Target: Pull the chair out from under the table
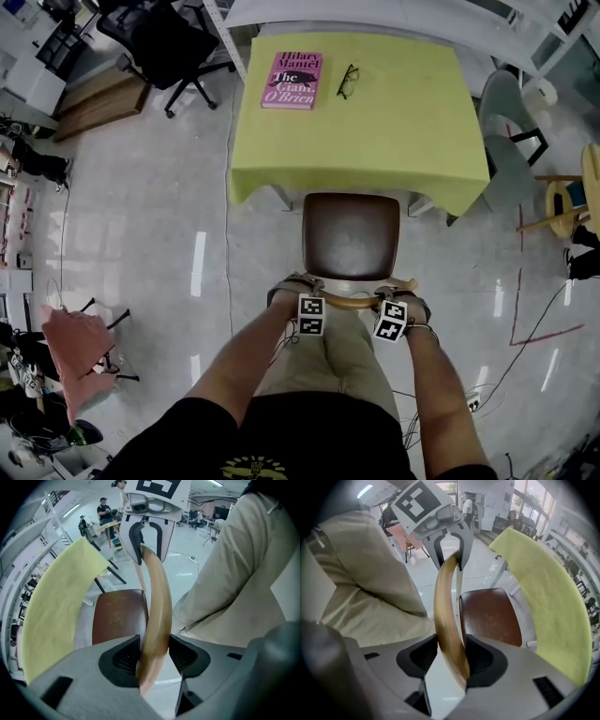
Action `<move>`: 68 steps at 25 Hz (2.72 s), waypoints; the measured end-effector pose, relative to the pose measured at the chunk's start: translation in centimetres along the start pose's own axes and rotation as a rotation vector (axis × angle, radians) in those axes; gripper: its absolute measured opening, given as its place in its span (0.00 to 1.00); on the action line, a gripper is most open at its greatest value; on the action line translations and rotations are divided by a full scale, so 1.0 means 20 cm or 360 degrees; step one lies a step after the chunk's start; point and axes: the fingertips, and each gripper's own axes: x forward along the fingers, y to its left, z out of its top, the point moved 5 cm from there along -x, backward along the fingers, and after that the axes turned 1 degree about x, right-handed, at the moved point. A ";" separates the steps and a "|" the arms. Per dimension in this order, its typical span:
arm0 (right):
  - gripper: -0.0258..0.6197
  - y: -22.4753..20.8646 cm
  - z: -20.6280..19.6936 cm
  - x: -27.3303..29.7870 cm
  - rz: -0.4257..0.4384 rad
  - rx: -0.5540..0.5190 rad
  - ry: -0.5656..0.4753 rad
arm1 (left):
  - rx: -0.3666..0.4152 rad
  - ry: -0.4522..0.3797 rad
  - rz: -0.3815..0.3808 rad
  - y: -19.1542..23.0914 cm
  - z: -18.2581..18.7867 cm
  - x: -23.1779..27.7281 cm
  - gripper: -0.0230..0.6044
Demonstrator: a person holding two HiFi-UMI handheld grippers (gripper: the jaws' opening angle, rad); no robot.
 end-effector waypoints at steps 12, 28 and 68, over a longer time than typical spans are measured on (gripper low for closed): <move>0.32 0.22 0.03 0.01 0.0018 0.0031 0.0023 | 0.0025 0.0010 -0.0022 -0.21 0.00 0.00 0.34; 0.36 0.22 -0.01 -0.04 0.0034 0.0388 -0.0161 | -0.0502 -0.0135 0.0204 -0.25 -0.01 -0.11 0.36; 0.06 -0.39 0.38 -1.91 -0.0968 0.0763 -0.1745 | -0.1429 -0.1533 0.1501 0.39 0.10 -2.00 0.05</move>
